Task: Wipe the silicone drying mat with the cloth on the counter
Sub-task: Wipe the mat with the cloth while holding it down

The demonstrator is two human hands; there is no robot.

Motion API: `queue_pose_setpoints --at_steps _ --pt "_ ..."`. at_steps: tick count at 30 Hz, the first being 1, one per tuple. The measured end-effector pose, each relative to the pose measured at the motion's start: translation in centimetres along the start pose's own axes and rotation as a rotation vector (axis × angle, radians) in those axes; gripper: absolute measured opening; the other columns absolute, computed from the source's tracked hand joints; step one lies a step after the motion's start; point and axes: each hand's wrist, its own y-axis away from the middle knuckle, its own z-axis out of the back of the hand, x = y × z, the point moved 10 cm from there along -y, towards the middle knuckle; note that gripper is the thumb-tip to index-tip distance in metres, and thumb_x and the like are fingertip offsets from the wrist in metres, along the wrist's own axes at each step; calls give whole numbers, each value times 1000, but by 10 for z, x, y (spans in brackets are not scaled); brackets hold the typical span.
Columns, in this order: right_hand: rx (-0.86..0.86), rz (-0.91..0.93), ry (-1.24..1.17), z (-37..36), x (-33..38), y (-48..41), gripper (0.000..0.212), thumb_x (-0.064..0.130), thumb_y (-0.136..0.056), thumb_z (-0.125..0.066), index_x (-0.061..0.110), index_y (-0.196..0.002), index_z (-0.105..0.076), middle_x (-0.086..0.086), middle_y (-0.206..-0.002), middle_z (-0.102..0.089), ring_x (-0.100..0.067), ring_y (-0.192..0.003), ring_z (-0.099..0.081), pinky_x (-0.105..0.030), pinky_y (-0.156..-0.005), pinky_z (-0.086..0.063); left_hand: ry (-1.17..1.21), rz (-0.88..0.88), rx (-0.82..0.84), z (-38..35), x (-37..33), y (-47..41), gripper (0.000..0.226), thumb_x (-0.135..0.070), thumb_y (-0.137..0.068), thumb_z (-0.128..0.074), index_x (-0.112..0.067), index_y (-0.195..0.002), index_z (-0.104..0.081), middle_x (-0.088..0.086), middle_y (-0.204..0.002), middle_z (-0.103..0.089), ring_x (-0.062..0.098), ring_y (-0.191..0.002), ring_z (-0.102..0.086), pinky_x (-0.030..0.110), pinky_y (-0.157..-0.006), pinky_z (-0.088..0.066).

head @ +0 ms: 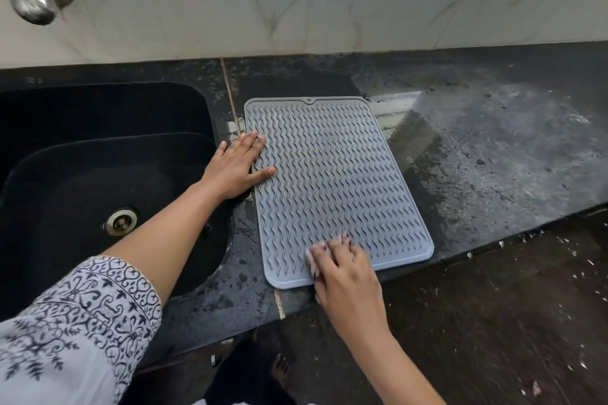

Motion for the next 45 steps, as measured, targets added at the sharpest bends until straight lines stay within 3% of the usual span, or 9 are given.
queue_pose_setpoints --at_steps 3,11,16,22,25,32,36,40,45 --pt "145 -51 -74 5 -11 4 34 30 -87 -54 28 -121 -56 5 -121 -54 -22 -99 -49 -36 -79 -51 1 2 8 1 -1 0 82 -70 -87 -28 -28 -152 0 -5 -160 7 13 -147 6 43 -117 4" --pt "12 -100 -86 4 -8 -132 42 30 -93 -44 26 -134 -46 -1 -138 -45 -25 -116 -40 -39 -91 -38 -6 6 -1 2 -3 1 82 -70 -87 -28 -28 -153 -1 -5 -161 5 13 -147 5 43 -117 3" --pt "-37 -56 20 3 -7 -81 30 32 -93 -46 21 -120 -53 -1 -120 -53 -24 -97 -45 -33 -74 -41 0 7 1 2 -1 1 82 -70 -87 -28 -28 -153 -1 -5 -161 6 12 -147 6 42 -117 4" --pt "281 -68 -42 2 -12 19 35 34 -90 -46 33 -125 -49 10 -122 -50 -17 -102 -45 -28 -82 -44 30 0 -1 2 -3 3 81 -68 -89 -29 -28 -152 0 -5 -160 7 12 -147 7 41 -116 6" --pt "385 -184 -252 23 -21 -8 32 35 -89 -50 40 -120 -55 12 -103 -62 -8 -83 -59 -28 -72 -52 84 -23 11 4 -3 3 79 -65 -90 -36 -27 -153 -5 -6 -160 2 12 -147 3 41 -117 3" --pt "21 -187 -384 82 11 -194 33 27 -91 -50 28 -123 -45 0 -93 -60 -20 -80 -61 -38 -72 -53 144 3 -266 62 40 -26 48 -24 -94 -53 -20 -141 -45 -3 -145 -46 18 -135 -38 40 -111 -31" --pt "-77 -108 -300 47 40 -298 26 26 -86 -49 23 -112 -56 -7 -104 -65 -29 -96 -59 -42 -80 -49 91 15 -153 64 58 -65 47 -27 -100 -41 -25 -146 -34 -8 -154 -31 18 -144 -20 44 -116 -9" --pt "-60 -85 -142 -15 52 -320 42 29 -86 -48 24 -128 -51 -4 -146 -39 -31 -130 -33 -46 -100 -33 74 -18 -74 49 65 -83 50 -34 -102 -31 -27 -151 -22 -10 -158 -17 16 -147 -7 42 -117 -2" --pt "-133 -54 -86 -17 51 -324 42 29 -86 -47 20 -127 -52 -6 -135 -49 -34 -119 -40 -44 -94 -38 76 -6 -113 44 65 -81 52 -38 -102 -28 -28 -152 -16 -13 -159 -12 14 -147 -3 40 -118 -1"
